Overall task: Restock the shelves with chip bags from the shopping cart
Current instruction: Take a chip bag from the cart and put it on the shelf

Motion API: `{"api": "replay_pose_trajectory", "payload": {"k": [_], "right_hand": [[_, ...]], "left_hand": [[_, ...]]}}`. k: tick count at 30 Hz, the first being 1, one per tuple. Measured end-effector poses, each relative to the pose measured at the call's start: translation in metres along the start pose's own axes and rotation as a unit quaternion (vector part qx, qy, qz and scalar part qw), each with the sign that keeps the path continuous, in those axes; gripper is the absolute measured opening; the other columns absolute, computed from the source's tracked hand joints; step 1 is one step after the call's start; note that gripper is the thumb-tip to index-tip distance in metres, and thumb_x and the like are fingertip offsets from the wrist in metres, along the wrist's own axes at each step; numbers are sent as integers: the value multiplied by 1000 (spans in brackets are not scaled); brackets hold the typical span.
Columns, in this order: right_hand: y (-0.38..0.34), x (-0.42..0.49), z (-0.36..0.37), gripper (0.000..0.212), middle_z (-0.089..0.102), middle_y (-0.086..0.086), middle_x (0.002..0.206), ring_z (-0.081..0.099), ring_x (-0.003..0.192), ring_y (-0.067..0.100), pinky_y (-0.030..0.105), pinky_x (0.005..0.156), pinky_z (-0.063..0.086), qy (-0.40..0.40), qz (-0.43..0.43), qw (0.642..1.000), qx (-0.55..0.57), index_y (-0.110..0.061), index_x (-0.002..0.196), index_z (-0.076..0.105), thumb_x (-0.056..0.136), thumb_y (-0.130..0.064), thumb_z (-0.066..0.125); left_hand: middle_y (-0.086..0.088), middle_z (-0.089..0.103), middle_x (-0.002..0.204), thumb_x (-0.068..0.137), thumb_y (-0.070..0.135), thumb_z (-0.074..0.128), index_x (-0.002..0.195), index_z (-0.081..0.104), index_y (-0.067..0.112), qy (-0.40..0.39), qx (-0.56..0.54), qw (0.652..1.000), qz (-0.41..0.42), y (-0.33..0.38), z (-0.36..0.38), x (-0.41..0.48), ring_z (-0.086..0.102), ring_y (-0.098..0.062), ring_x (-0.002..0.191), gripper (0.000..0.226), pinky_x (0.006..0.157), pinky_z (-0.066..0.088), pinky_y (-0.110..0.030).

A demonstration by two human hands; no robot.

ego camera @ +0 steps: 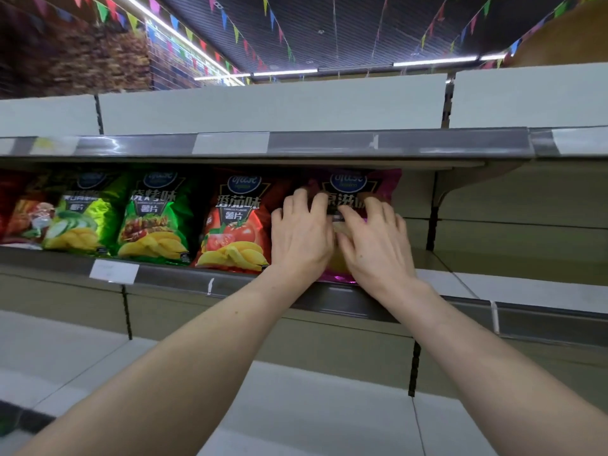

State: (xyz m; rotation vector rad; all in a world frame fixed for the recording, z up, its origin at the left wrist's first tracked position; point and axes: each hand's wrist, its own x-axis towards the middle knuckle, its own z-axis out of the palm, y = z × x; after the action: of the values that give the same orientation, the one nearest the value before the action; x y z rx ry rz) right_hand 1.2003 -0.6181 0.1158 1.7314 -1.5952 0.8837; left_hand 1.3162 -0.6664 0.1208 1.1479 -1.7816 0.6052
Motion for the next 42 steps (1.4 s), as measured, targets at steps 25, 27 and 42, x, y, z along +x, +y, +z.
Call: {"api": "replay_pose_trajectory", "payload": {"k": [25, 27, 42], "right_hand": [[-353, -44, 8, 38, 52, 11, 129, 44, 124, 29, 42, 100, 37, -71, -250, 908, 329, -16, 132, 57, 94, -23, 56], [-398, -57, 3, 40, 49, 7, 135, 39, 129, 24, 39, 106, 34, -91, -271, 892, 350, -18, 136, 52, 97, -26, 52], [-712, -139, -64, 41, 47, 5, 136, 37, 130, 25, 38, 107, 32, -151, -393, 789, 448, -21, 137, 51, 98, -30, 48]], "left_hand": [[-5, 49, 121, 98, 25, 44, 124, 50, 18, -34, 253, 920, -296, -251, -239, -167, 50, -25, 109, 27, 90, 34, -37], [-5, 49, 121, 99, 26, 43, 124, 50, 18, -39, 274, 907, -318, -278, -269, -189, 49, -24, 108, 27, 90, 33, -36], [-8, 47, 126, 99, 27, 44, 130, 47, 18, -60, 411, 797, -439, -454, -499, -334, 46, -28, 118, 32, 93, 33, -39]]}}
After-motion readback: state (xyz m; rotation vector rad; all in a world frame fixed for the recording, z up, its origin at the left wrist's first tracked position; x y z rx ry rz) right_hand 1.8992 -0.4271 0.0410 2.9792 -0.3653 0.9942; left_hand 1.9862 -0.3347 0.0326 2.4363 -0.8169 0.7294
